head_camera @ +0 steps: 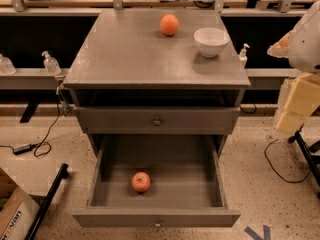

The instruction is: Pick apple from middle drawer and place on counter

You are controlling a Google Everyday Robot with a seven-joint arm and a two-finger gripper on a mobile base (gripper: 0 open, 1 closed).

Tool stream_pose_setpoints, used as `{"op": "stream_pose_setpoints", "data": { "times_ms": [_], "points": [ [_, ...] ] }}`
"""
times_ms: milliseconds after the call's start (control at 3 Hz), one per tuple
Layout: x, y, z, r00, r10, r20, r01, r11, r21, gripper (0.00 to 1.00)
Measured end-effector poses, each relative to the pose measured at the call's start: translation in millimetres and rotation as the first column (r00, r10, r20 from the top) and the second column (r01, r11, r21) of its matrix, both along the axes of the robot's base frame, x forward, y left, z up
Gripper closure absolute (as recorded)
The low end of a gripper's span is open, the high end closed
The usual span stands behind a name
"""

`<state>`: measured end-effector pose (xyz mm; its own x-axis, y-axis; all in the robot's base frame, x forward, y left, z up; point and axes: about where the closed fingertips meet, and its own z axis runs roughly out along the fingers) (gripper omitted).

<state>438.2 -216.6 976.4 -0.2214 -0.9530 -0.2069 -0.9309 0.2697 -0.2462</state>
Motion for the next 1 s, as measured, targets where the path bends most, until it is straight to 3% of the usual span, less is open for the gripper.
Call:
{"op": "stream_pose_setpoints", "data": {
  "times_ms": [667, 1000],
  "points": [
    [4, -2, -13, 0.9996, -0.012, 0.024, 0.012, 0.999, 0.039, 0.0],
    [20, -2, -50, 0.9976, -0.028, 0.063, 0.017, 0.986, 0.169, 0.0]
  ]
}}
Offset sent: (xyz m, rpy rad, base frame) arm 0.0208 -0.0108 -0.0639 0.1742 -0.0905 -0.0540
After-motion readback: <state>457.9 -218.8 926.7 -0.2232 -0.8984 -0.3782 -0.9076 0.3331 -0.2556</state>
